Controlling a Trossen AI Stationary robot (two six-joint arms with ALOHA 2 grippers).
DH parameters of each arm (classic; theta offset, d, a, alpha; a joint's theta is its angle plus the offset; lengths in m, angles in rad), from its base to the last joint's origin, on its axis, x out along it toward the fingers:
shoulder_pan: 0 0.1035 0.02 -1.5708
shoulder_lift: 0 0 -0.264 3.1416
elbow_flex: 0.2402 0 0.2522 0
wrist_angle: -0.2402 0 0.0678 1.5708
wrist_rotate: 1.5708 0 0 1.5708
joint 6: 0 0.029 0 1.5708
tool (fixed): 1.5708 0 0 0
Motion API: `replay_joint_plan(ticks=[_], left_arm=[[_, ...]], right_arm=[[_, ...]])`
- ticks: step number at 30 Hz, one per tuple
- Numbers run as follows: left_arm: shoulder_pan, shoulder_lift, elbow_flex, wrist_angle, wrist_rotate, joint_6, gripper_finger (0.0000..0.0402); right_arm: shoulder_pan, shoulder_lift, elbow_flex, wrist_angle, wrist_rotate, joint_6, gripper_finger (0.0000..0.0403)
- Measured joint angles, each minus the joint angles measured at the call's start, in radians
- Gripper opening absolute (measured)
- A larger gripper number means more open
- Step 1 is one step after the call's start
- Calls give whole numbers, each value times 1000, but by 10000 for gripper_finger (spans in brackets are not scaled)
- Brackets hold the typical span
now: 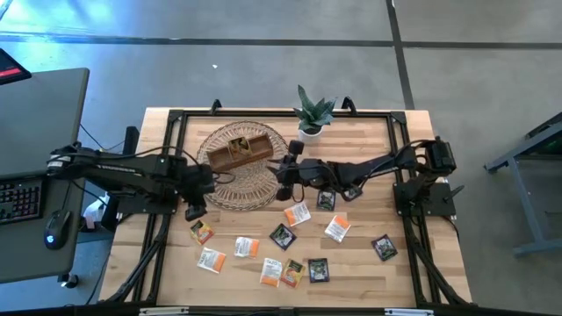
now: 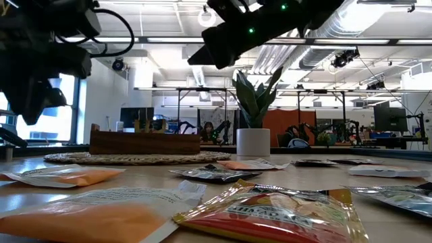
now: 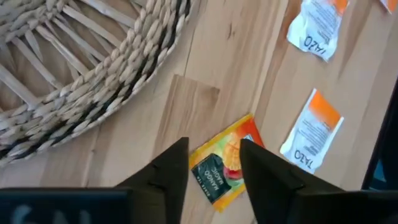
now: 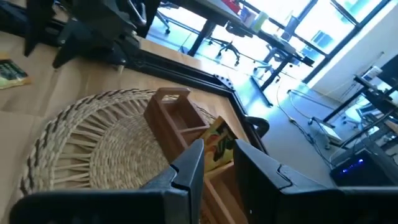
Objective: Pick & Place Tea
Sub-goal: Put the yellow tea bag into the middle section of the wooden organizer
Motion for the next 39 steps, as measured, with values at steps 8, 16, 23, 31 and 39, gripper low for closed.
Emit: replay_joint_plan(ticks=[8,16,23,31,39], left_arm=[[-8,51,0,-33,-97,-158,200],[-189,93,-52,44,-155,-354,201],[-388,142,-81,66,-278,-528,201],[-537,197,-130,155,-333,-712,202],[-597,217,-132,124,-402,-786,117]], right_arm=[[-3,0,0,1,-2,34,83],[-3,0,0,-2,-2,34,83],[-3,0,0,-5,-2,34,83],[-3,0,1,-2,-2,35,83],[-3,0,1,6,-3,38,83]])
